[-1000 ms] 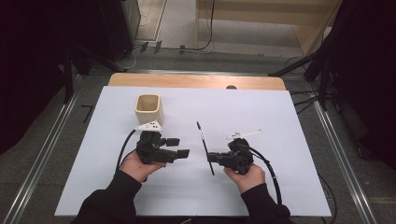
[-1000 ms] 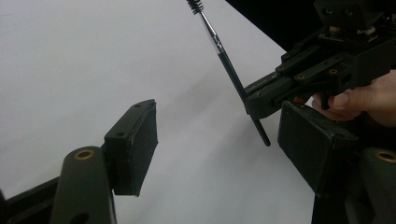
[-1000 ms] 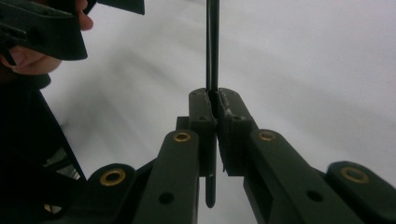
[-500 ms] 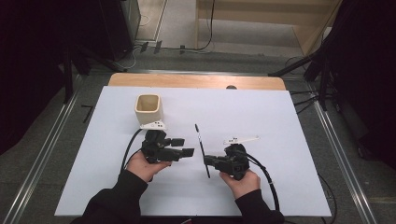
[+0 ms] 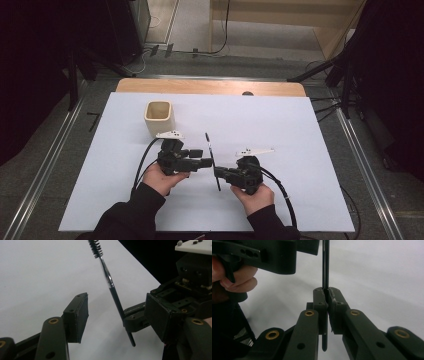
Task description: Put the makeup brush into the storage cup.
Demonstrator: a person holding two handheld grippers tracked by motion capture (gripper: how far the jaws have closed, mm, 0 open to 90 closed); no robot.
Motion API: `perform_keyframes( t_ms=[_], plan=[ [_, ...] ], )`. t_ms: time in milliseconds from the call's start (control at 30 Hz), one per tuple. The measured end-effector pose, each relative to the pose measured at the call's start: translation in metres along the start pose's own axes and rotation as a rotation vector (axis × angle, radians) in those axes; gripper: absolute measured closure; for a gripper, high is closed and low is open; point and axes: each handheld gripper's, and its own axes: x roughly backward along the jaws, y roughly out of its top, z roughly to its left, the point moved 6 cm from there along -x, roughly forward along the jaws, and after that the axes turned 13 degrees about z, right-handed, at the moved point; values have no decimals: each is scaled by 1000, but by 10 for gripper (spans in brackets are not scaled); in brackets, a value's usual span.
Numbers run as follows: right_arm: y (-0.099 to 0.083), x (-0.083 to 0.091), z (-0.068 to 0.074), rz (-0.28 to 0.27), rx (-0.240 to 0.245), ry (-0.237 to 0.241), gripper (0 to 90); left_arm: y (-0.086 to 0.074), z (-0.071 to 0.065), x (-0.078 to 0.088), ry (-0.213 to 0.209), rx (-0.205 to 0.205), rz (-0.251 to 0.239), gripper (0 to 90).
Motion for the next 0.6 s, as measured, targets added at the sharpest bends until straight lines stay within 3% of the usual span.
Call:
perform_keyframes(
  t_ms=[200,333,600],
  plan=[
    [1,-4,2,-1,6,-5,871,1,0,0,3,9,-27,394],
    [0,-6,3,1,-1,-4,871,2,1,0,-1,36,-58,442],
    [1,-7,2,-3,-17,7,871,0,0,-7,-12,73,-42,538]
  ],
)
